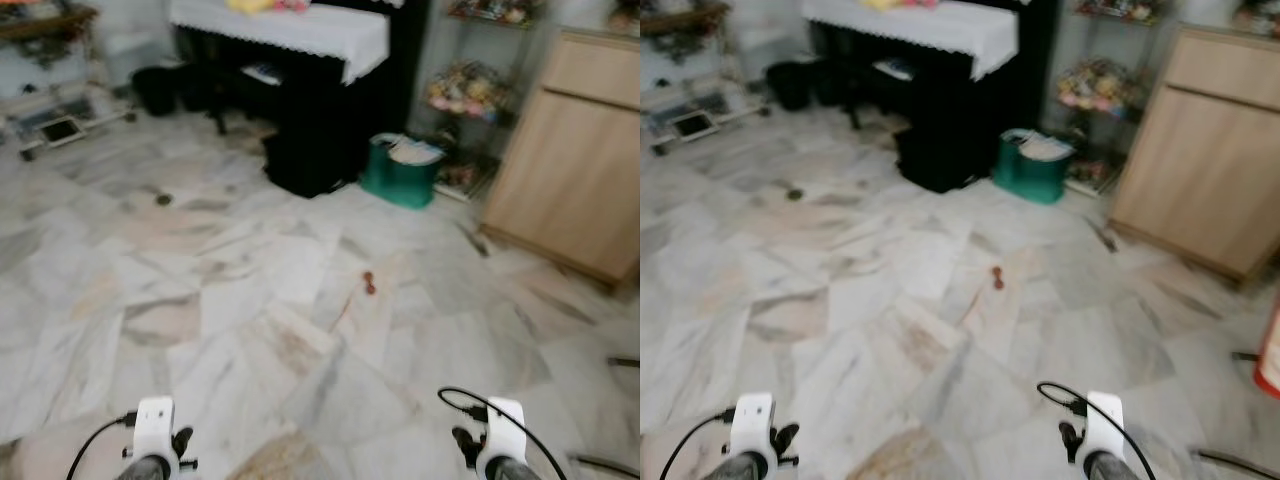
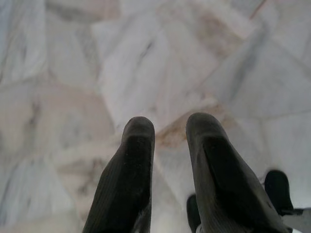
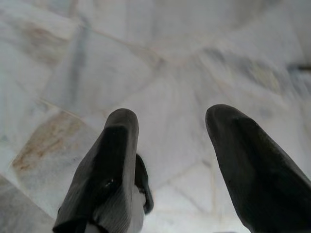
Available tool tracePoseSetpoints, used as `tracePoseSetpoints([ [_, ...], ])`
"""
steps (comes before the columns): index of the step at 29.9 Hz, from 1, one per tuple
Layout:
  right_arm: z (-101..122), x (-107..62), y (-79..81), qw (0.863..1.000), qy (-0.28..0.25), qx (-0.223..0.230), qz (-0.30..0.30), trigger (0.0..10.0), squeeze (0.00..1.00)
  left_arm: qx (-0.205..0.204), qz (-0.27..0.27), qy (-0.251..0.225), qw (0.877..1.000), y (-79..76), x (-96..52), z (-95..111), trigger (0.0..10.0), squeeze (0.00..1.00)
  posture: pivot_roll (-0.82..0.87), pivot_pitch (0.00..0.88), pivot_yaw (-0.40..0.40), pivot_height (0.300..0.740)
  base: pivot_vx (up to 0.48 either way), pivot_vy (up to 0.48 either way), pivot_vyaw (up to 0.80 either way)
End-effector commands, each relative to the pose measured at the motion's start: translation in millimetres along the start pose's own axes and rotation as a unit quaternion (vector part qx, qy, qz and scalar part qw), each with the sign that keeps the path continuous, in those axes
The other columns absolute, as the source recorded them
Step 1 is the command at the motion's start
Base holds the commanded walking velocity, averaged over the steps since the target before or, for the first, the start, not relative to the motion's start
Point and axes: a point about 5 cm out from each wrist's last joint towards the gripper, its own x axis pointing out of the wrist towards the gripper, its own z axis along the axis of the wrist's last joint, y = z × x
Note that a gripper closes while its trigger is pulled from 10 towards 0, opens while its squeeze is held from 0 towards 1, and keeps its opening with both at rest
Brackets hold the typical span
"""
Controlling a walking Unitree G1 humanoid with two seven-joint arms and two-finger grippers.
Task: Setting the table
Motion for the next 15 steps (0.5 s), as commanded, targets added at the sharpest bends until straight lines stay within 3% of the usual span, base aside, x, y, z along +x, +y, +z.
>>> tracePoseSetpoints([
  [1,-4.5,0.4,9.7,1.0,0.003,0.001,0.011,10.0,0.0,-0.006,0.024,0.002,1.0,13.2,-1.9,-0.3,10.0,0.0,-0.04,0.0,0.072,0.74,0.0,0.0,-0.72],
  [9,-15.3,-1.1,15.7,1.0,0.014,0.015,0.01,10.0,0.0,-0.01,0.035,0.003,0.999,20.8,-3.6,-1.2,10.0,0.0,-0.04,0.0,0.092,0.74,0.0,0.0,-0.72],
  [15,-20.2,-3.2,9.5,1.0,0.014,0.02,0.001,10.0,0.0,-0.016,0.038,0.018,0.999,20.9,-7.5,-13.5,10.0,0.0,-0.05,0.0,0.084,0.74,0.0,0.0,-0.72],
])
